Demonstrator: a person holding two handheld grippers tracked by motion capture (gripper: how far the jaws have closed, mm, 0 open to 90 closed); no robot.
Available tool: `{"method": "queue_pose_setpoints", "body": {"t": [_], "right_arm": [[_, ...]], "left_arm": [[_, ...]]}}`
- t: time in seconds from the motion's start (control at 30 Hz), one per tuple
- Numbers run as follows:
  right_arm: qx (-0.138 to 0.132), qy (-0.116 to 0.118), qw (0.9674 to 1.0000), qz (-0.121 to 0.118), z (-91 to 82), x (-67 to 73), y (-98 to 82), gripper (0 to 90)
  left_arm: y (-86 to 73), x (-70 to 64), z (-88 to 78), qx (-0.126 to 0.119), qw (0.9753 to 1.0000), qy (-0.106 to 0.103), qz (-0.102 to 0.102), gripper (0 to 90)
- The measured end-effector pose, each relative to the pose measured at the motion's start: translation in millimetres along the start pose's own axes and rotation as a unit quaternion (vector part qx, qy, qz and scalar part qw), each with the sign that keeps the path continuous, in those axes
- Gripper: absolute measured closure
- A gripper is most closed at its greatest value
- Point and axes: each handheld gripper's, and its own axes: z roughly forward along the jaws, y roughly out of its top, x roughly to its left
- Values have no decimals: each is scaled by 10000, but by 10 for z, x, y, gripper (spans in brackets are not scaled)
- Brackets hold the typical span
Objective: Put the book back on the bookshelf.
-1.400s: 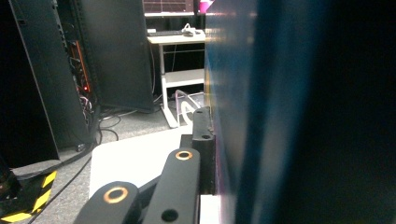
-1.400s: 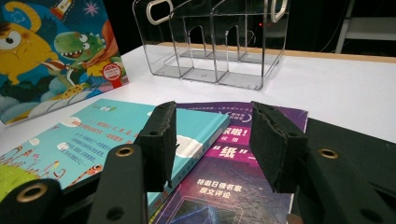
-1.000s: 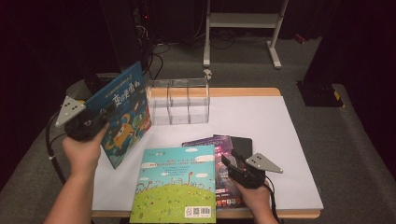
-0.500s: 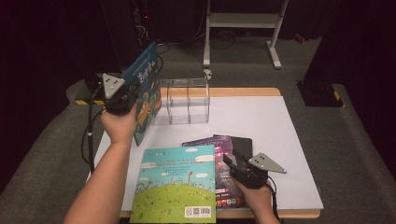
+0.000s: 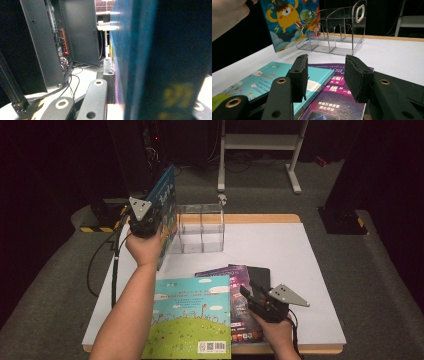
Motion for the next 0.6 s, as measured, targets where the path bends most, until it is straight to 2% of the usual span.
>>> {"method": "queue_pose_setpoints", "body": {"t": [0.37, 0.5, 0.6], "right_arm": [[8, -24, 10000, 0, 0, -14, -3, 543], [37, -14, 10000, 10, 7, -8, -11, 543], [39, -9, 10000, -1, 10, -5, -14, 543]], "left_arm": [[-125, 84, 97, -108, 9998, 96, -119, 833], [-155, 120, 70, -137, 9998, 68, -104, 832], [-180, 141, 25, -198, 9996, 83, -172, 831]]}}
